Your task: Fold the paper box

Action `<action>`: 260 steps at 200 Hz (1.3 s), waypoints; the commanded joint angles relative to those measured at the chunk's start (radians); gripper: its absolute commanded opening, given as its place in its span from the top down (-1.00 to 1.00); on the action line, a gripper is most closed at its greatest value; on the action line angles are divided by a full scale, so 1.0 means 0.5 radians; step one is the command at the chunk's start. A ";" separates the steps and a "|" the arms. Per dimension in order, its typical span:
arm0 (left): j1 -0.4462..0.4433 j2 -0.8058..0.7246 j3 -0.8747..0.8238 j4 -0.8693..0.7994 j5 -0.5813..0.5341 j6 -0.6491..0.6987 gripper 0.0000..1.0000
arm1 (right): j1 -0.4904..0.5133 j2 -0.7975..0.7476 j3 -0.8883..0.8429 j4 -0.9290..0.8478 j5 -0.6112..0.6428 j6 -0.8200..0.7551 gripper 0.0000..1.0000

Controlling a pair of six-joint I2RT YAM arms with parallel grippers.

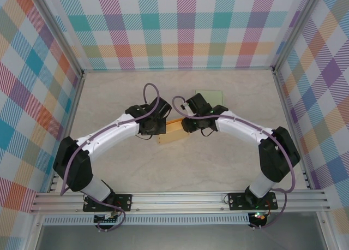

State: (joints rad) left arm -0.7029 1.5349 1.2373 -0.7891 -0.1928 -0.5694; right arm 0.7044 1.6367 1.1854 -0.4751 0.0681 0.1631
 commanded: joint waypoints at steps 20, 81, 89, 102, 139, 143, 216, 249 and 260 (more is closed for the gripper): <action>0.081 -0.162 -0.080 0.250 0.188 -0.112 1.00 | 0.030 0.139 -0.088 -0.220 0.036 -0.050 0.40; 0.147 -0.227 -0.155 0.335 0.247 -0.161 1.00 | 0.030 0.189 -0.079 -0.218 0.045 -0.056 0.40; 0.155 -0.236 -0.152 0.336 0.245 -0.159 1.00 | 0.030 0.190 -0.079 -0.218 0.047 -0.053 0.40; 0.166 -0.242 -0.151 0.339 0.265 -0.157 1.00 | 0.030 0.190 -0.079 -0.218 0.045 -0.053 0.39; 0.182 -0.239 -0.169 0.372 0.314 -0.172 1.00 | 0.030 0.202 -0.075 -0.215 0.050 -0.050 0.40; 0.184 -0.241 -0.171 0.374 0.318 -0.175 1.00 | 0.029 0.202 -0.076 -0.218 0.048 -0.052 0.40; 0.272 -0.296 -0.252 0.481 0.423 -0.256 1.00 | 0.033 0.227 -0.058 -0.233 0.062 -0.057 0.40; 0.274 -0.294 -0.290 0.493 0.443 -0.273 1.00 | 0.033 0.229 -0.050 -0.237 0.090 -0.032 0.39; 0.274 -0.293 -0.311 0.513 0.453 -0.286 1.00 | 0.033 0.238 -0.040 -0.245 0.089 -0.024 0.39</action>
State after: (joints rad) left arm -0.5732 1.4284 1.0985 -0.6170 0.0002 -0.6815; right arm 0.7151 1.6699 1.2064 -0.4450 0.0799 0.1490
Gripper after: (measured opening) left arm 0.050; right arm 0.303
